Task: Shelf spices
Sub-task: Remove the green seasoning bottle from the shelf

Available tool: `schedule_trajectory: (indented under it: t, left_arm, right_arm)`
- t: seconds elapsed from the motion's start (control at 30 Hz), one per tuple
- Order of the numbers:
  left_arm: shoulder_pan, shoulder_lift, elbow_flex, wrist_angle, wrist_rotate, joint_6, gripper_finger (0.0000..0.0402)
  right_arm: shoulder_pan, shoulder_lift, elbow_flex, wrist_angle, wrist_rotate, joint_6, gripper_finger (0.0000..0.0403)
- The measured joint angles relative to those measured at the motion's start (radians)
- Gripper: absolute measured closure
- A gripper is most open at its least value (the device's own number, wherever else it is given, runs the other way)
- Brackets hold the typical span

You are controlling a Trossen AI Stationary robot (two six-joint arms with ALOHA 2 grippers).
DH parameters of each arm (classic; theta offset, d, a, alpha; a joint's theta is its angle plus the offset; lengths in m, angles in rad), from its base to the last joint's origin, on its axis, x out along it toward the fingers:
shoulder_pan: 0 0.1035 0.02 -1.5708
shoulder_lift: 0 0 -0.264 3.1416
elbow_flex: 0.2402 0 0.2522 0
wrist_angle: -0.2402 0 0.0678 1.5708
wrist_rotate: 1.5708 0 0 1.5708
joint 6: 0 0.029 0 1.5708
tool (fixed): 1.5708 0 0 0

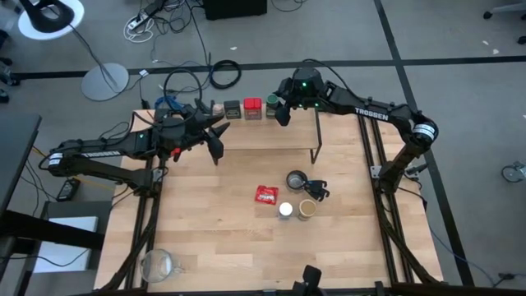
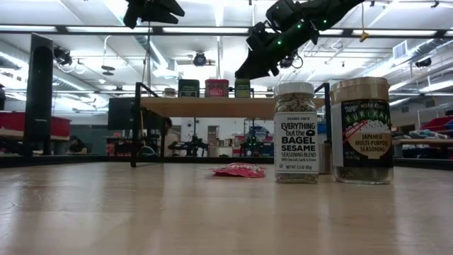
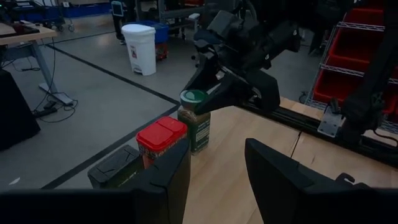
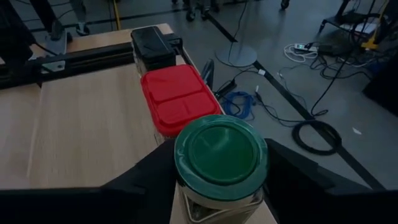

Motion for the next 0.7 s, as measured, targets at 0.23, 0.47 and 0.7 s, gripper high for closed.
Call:
schedule_trajectory:
  t: [0.23, 0.47, 0.7]
  left_arm:
    - [0.0, 0.0, 0.0, -0.008, 0.0, -0.004, 0.0243]
    - [0.0, 0.0, 0.0, -0.008, 0.0, -0.007, 0.0243]
    - [0.0, 0.0, 0.0, -0.008, 0.0, -0.007, 0.0243]
  right_arm:
    - [0.022, -0.007, -0.001, 0.004, 0.01, 0.001, 0.0201]
    - [0.087, -0.093, -0.001, 0.005, 0.07, 0.0, 0.0201]
    - [0.206, -0.251, -0.001, -0.007, 0.077, 0.079, 0.0201]
